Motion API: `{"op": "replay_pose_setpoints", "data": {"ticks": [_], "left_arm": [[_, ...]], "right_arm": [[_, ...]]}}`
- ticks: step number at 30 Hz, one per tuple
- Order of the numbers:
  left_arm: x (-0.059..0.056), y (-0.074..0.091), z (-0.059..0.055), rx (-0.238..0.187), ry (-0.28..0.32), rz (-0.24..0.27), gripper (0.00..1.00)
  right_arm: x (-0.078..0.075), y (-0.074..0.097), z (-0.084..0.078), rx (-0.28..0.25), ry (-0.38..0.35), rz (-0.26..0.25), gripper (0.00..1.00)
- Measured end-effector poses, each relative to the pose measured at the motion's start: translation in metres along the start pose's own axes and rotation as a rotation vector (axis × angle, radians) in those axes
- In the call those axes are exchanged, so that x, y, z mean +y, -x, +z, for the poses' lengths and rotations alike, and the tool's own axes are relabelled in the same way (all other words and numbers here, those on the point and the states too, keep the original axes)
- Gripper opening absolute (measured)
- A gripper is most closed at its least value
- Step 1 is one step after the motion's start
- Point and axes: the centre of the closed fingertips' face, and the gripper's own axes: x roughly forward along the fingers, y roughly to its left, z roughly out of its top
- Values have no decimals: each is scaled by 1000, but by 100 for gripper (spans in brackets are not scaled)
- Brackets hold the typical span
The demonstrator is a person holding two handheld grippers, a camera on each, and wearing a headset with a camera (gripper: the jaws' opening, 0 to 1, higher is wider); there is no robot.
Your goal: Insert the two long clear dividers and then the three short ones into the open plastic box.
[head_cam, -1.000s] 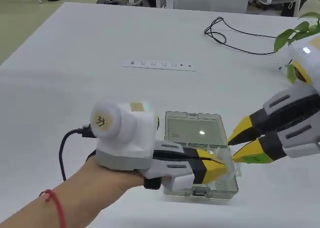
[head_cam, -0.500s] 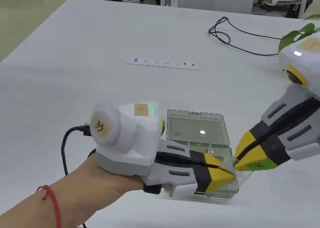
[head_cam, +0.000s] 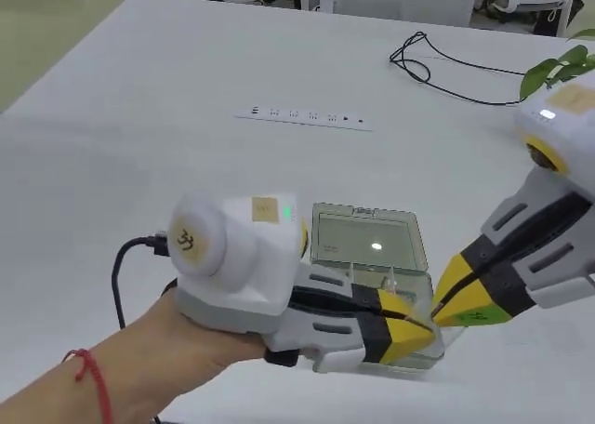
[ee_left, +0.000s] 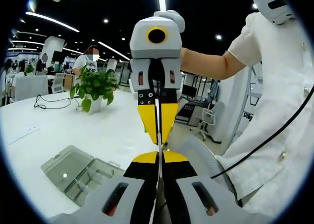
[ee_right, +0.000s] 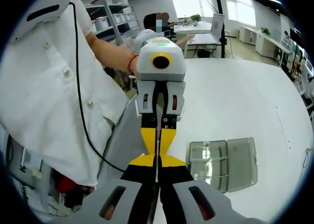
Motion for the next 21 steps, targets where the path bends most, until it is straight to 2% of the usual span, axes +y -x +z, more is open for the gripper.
{"op": "replay_pose_setpoints", "data": {"ticks": [11,21], "left_arm": [[2,4,-6,21,9,28,6],[11,12,-13,26,31,89,14]], "right_arm": [[-2,-1,1,5,8,-23,3],[-10,4,6,-16,3,-71,3]]}}
